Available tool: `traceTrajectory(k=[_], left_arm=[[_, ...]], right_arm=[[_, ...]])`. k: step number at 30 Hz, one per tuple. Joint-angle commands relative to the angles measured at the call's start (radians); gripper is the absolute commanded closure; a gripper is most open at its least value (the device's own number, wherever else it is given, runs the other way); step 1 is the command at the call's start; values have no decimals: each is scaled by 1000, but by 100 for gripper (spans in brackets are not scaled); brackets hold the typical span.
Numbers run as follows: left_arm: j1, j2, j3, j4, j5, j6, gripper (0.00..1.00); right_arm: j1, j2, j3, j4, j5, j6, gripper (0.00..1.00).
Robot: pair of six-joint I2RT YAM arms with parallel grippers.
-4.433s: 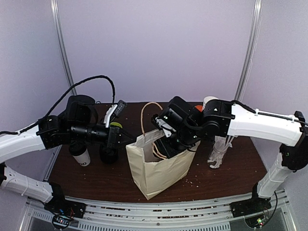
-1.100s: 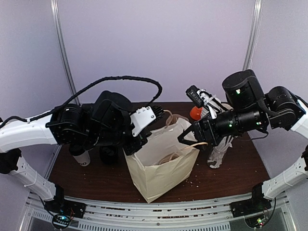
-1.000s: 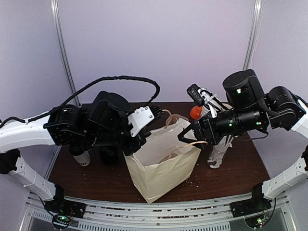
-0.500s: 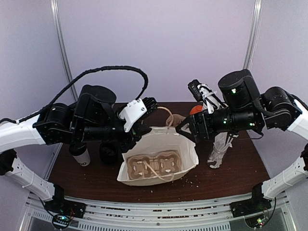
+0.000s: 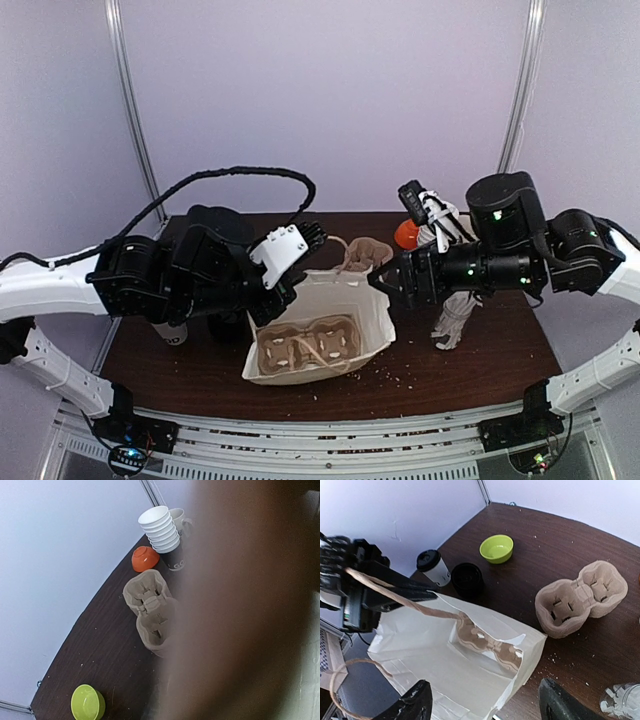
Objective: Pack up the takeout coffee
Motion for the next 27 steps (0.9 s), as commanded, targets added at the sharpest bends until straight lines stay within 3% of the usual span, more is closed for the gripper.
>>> traceTrajectory(k=[1, 15, 27], left_arm=[[-55, -53, -55, 112, -49, 5, 100], [-243, -110, -182, 175, -78, -74, 100], [-370, -103, -187, 166, -68, -185, 100]], right_arm=[[6, -13, -108, 25, -36, 32, 26], [85, -94, -391, 58, -66, 125, 28], [184, -93, -461, 63, -61, 144, 27]])
